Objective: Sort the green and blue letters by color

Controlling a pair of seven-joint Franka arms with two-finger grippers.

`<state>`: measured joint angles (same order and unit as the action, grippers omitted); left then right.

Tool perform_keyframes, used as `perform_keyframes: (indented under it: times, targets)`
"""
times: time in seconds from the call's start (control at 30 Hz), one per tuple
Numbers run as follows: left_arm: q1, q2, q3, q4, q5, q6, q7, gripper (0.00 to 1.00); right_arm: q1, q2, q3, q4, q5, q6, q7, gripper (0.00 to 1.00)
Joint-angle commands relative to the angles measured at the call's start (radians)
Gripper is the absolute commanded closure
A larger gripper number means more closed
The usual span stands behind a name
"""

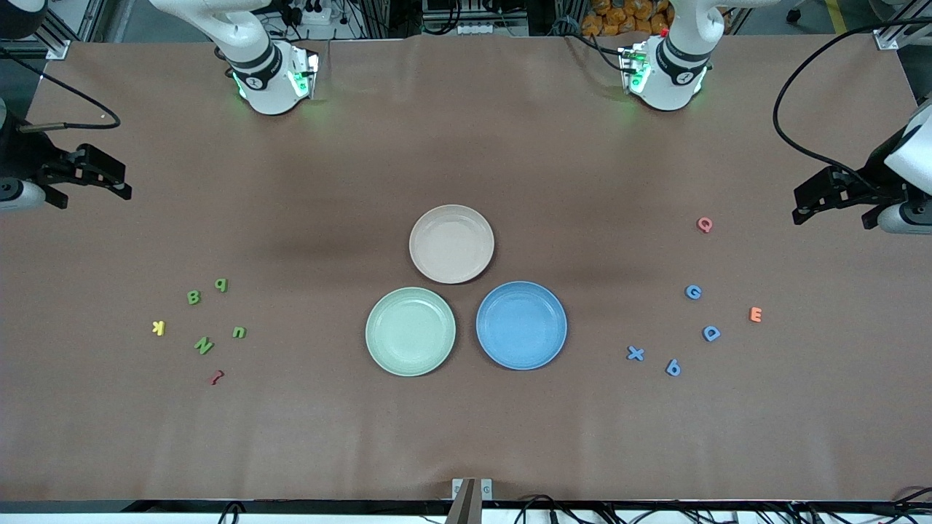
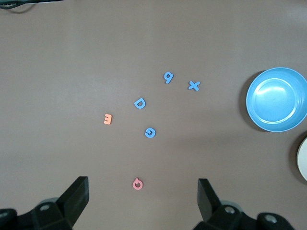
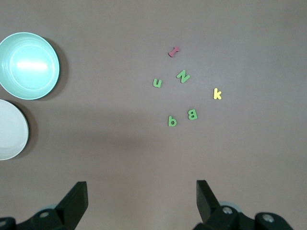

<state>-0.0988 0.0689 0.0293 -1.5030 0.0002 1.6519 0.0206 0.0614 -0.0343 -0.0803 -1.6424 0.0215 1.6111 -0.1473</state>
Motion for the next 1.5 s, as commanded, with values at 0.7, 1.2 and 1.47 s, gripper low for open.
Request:
perform_keyframes:
  times: [0.7,1.2,1.47]
  targets:
    - [0.103,0.068,0.0,-0.129,-0.019,0.109,0.05,0.0,-0.006,-0.003,-0.007,-0.141,-0.008,0.185,0.005,0.0]
    - [0.106,0.212,0.0,-0.404,-0.003,0.594,0.053,0.0,-0.028,0.105,-0.007,-0.273,-0.008,0.44,-0.015,0.0]
    - [0.105,0.417,0.001,-0.388,0.001,0.834,0.067,0.0,-0.029,0.206,-0.007,-0.277,-0.008,0.507,-0.04,0.0]
